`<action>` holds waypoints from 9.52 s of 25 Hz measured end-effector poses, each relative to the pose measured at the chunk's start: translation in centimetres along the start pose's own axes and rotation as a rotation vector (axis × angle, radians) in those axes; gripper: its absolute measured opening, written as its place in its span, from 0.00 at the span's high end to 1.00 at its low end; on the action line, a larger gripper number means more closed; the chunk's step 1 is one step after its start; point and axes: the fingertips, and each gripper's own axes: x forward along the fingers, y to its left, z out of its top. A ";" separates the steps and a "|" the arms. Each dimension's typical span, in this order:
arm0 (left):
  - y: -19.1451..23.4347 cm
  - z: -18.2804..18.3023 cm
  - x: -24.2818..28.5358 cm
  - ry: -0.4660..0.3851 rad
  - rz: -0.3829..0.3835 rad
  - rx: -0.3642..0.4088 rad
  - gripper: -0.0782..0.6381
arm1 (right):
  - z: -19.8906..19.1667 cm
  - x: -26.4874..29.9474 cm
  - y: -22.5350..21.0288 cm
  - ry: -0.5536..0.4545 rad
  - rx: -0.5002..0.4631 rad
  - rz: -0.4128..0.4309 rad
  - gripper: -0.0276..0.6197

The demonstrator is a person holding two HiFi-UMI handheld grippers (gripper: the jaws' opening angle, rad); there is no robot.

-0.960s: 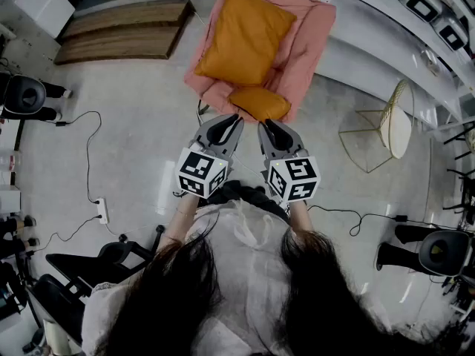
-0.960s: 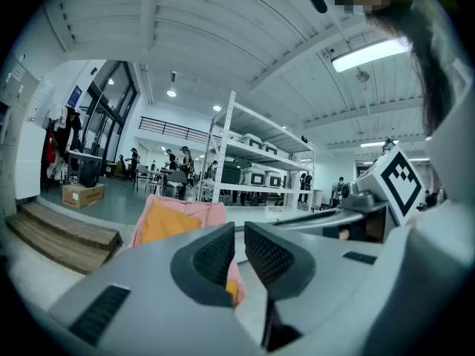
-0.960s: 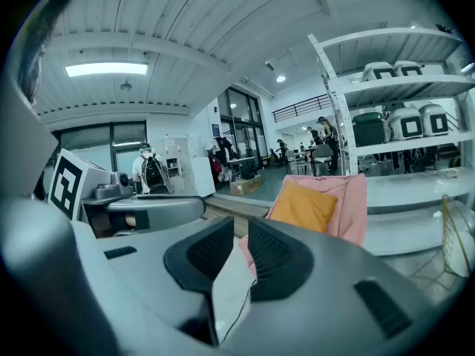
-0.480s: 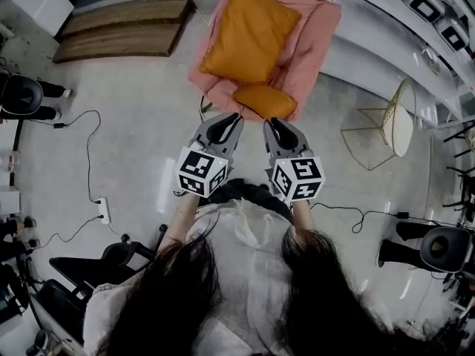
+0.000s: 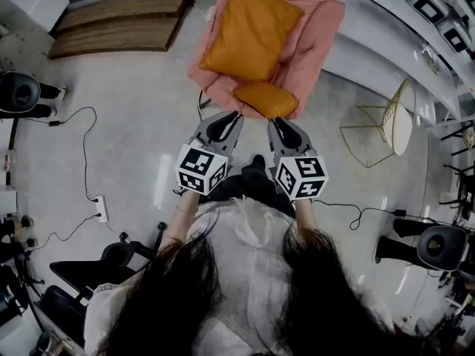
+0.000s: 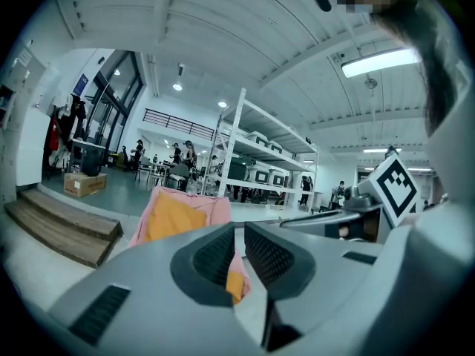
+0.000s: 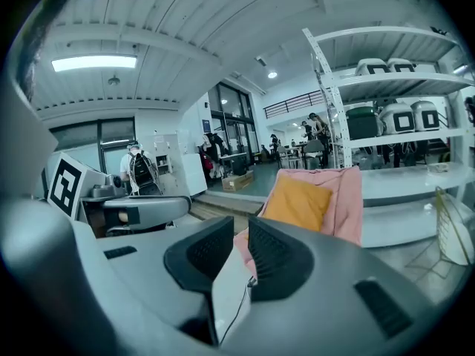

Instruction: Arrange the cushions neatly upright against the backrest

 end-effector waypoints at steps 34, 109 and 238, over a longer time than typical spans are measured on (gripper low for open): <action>13.1 3.1 23.7 0.111 0.271 -0.033 0.82 | 4.1 21.7 -23.6 0.132 0.079 0.128 0.85; 39.2 -6.2 36.2 0.465 0.119 -0.110 0.66 | -1.7 40.5 -36.2 0.182 0.436 0.074 0.89; 31.0 -28.5 31.0 0.566 0.127 -0.556 0.77 | -19.9 27.4 -29.7 0.692 0.288 0.081 0.85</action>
